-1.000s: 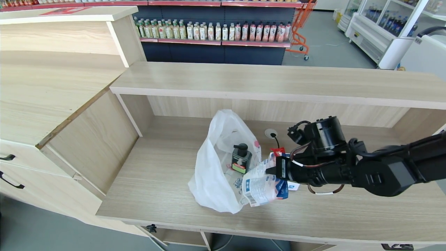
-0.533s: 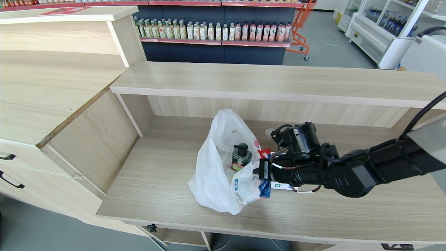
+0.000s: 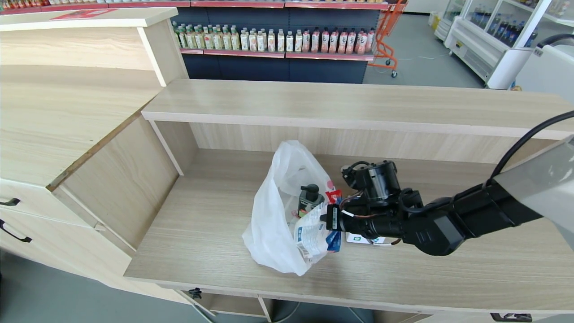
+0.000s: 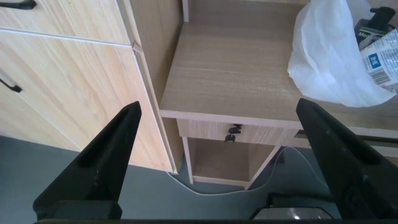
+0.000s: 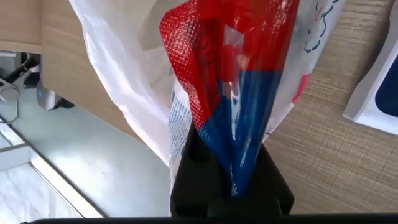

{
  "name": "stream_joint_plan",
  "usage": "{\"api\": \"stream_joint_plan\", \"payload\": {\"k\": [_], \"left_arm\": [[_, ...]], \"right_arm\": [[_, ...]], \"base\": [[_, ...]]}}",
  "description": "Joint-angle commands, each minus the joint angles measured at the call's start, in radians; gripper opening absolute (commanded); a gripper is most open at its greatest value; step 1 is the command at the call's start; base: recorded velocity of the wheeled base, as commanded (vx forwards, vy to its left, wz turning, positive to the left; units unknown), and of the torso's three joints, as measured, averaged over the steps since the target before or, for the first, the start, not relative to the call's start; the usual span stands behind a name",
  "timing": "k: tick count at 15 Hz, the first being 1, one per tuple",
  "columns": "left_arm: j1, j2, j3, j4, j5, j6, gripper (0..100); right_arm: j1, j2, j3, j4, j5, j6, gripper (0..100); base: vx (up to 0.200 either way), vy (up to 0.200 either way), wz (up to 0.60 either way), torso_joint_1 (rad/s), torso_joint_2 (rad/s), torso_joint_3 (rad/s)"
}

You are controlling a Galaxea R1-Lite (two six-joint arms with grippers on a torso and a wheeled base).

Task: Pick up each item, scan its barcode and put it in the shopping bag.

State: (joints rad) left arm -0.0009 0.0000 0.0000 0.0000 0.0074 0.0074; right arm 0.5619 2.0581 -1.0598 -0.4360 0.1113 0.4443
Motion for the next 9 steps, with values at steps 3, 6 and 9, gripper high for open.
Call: {"api": "stream_joint_plan", "payload": {"k": [3,6,9], "left_arm": [[0.001,0.002,0.000,0.000,0.000,0.000,100],[0.001,0.002,0.000,0.000,0.000,0.000,100],[-0.001,0.002,0.000,0.000,0.000,0.000,100]], "right_arm": [[0.003,0.036,-0.012,-0.038,0.001,-0.001,0],[0.010,0.053,-0.006,-0.064,0.001,-0.041,0],[0.012,0.048,-0.009,-0.075,0.008,-0.041,100]], "base": [[0.000,0.000,0.00,0.000,0.00,0.000],[0.000,0.000,0.00,0.000,0.00,0.000],[0.000,0.000,0.00,0.000,0.00,0.000]]}}
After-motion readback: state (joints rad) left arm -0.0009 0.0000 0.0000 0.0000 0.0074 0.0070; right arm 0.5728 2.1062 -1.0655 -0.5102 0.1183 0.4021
